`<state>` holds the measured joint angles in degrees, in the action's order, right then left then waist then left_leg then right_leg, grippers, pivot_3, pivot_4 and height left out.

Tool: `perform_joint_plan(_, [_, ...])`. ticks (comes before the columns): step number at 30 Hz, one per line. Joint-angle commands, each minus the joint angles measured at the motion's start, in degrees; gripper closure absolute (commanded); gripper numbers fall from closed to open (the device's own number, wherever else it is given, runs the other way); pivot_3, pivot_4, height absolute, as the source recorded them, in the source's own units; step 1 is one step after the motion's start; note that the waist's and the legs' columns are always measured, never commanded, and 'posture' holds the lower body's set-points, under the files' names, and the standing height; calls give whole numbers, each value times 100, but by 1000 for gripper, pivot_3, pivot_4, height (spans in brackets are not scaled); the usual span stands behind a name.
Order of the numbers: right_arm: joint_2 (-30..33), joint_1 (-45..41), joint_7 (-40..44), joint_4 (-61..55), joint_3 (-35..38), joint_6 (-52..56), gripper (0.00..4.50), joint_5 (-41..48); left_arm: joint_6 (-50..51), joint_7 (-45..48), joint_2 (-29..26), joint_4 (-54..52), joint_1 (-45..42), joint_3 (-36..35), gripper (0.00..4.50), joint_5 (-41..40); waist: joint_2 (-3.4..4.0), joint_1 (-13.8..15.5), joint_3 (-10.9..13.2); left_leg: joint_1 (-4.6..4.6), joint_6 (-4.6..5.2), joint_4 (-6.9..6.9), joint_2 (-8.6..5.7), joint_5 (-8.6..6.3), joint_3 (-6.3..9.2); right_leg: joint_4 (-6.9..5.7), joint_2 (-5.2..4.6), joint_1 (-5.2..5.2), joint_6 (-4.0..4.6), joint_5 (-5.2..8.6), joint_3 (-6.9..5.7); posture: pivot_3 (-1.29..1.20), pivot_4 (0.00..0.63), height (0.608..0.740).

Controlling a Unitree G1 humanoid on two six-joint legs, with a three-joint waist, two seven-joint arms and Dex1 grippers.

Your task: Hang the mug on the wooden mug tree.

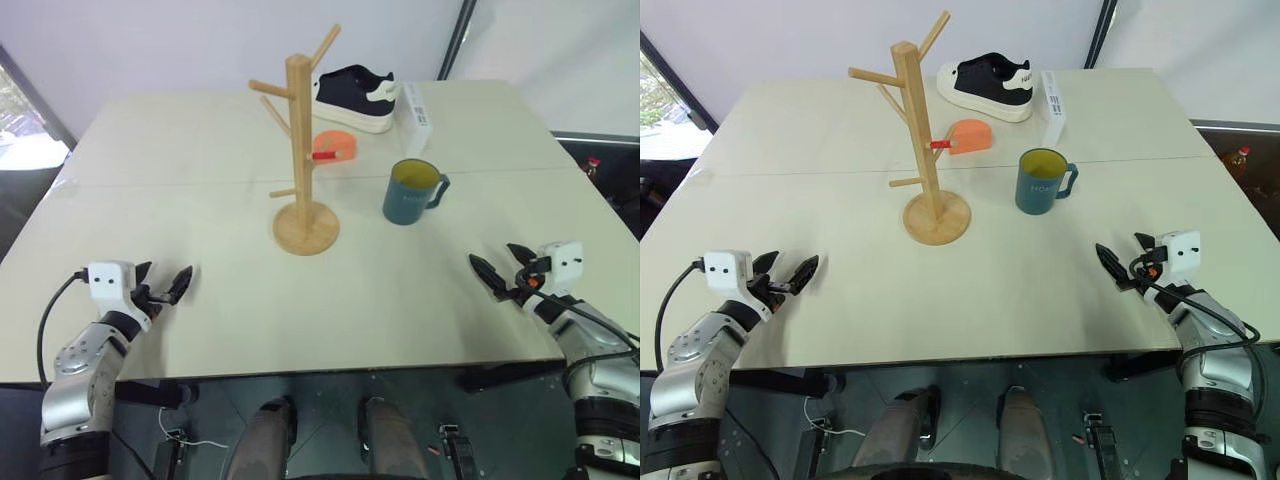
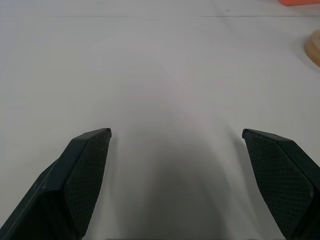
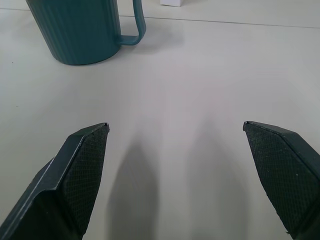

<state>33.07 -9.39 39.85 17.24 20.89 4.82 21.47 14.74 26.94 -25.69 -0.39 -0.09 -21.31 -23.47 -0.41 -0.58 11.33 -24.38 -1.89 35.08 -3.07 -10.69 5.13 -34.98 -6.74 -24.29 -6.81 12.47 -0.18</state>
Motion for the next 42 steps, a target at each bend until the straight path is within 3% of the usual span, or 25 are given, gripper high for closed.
perform_joint_plan(1, [27,-32,-5,-123,79,-73,35,55,-67,-15,-35,-233,32,-194,0,-113,0,-1,0,0,0,0,0,0,0,0,0,0,0,0,0,0,150,740])
perform_joint_plan(13, [24,-145,-376,-242,30,-82,35,-88,232,721,-168,-1047,50,277,0,-499,0,-3,0,-1,-1,1,0,0,-1,1,-1,0,0,0,0,0,150,740])
perform_joint_plan(21, [-33,-868,-756,116,-256,-201,35,-439,716,1774,-412,-2329,-213,1726,0,-749,0,-10,0,-1,0,2,1,0,-8,1,-2,-1,14,-8,2,0,150,740])
perform_joint_plan(28, [-110,-1947,-911,1266,-725,-463,35,-933,1059,1656,-70,-2632,-1132,2825,0,-489,-1,-18,1,-1,5,7,-12,3,-10,0,2,0,22,-14,1,0,150,740])
perform_joint_plan(42, [-287,-3508,-959,3657,-1069,-1378,35,-1412,1183,1427,-43,-2664,-1232,2770,0,-477,-1,-36,2,5,7,7,-11,4,-10,-8,16,4,19,-14,3,0,150,740])
